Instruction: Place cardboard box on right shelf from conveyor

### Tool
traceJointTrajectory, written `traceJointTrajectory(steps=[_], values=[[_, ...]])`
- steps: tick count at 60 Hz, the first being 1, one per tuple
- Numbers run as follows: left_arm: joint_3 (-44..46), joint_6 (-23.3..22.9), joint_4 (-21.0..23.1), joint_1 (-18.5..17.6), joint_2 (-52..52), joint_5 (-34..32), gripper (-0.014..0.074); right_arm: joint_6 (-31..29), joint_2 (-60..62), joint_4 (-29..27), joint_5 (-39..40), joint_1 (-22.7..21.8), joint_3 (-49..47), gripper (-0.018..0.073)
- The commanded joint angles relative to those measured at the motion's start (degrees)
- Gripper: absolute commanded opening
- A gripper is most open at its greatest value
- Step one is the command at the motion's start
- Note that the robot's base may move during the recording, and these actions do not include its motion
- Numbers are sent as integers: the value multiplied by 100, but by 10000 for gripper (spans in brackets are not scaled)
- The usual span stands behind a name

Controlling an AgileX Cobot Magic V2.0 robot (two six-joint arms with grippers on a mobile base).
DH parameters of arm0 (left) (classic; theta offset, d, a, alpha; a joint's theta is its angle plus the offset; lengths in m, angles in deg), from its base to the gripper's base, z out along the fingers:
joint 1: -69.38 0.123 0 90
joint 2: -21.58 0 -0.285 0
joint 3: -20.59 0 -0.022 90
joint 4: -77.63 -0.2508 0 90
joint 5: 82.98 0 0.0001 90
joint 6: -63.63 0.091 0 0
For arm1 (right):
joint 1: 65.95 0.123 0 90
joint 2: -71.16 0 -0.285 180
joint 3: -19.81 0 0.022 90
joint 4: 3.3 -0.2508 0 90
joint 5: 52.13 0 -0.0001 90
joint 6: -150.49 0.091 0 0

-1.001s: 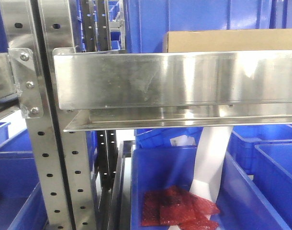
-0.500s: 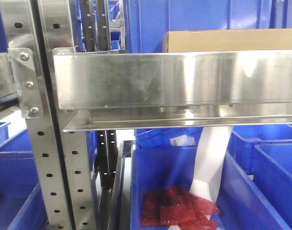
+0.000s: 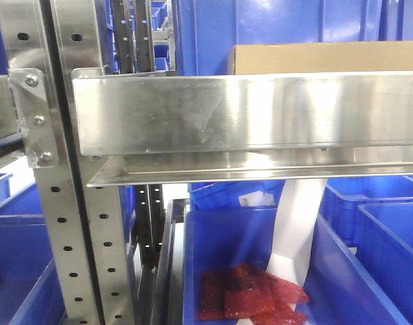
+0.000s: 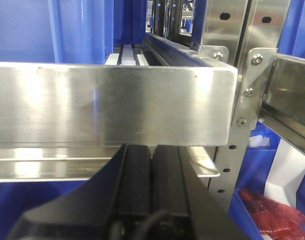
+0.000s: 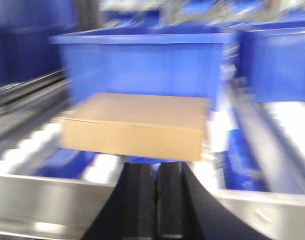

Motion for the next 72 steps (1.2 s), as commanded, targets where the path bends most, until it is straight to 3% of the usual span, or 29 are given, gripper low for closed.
traceJointTrajectory(steps=[1, 16, 36, 72], values=[[-49, 2, 34, -32, 76, -493, -116, -14, 433, 55, 812, -270, 377, 57], [-49, 2, 34, -32, 76, -493, -116, -14, 1495, 174, 1485, -461, 1710, 57], [-49, 2, 34, -32, 76, -493, -116, -14, 1783, 345, 2088, -461, 2497, 57], [-49, 2, 34, -32, 76, -493, -116, -14, 1783, 345, 2060, -461, 2496, 57]])
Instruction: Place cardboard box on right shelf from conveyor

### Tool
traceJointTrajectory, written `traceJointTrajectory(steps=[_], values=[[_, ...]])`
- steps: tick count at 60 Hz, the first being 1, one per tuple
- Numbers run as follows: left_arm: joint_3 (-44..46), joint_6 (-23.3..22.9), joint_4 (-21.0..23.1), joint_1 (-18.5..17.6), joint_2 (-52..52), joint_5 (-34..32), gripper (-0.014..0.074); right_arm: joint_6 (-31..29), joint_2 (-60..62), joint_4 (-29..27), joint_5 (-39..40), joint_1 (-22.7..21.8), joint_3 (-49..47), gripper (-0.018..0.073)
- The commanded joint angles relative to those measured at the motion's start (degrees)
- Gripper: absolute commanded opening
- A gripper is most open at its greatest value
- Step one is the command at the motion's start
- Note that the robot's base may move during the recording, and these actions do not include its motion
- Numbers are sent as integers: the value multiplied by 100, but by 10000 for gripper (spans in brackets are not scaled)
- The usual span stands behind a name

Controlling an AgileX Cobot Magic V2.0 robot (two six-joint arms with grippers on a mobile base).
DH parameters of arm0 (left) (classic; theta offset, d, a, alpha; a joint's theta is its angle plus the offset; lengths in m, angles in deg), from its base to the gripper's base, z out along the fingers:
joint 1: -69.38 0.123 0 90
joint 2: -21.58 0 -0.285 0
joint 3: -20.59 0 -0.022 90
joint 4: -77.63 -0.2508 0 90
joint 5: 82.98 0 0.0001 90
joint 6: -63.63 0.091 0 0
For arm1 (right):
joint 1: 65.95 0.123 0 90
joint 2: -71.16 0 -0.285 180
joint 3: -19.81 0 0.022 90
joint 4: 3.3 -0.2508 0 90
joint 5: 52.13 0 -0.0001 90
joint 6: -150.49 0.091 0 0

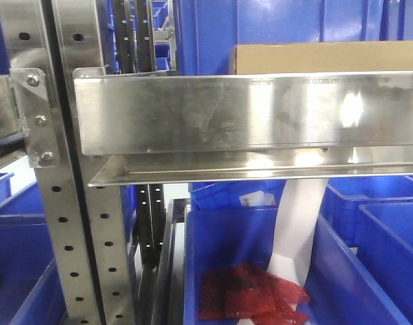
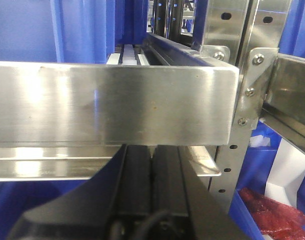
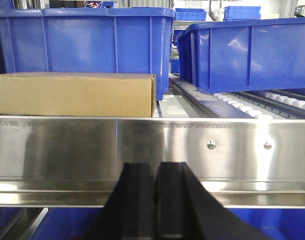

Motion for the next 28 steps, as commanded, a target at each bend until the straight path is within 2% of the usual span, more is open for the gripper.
traceJointTrajectory(steps=[1, 28], values=[[-49, 2, 34, -32, 76, -493, -116, -14, 10, 50, 523, -30, -22, 57], [-49, 2, 34, -32, 76, -493, -116, -14, 10, 50, 523, -30, -22, 57]])
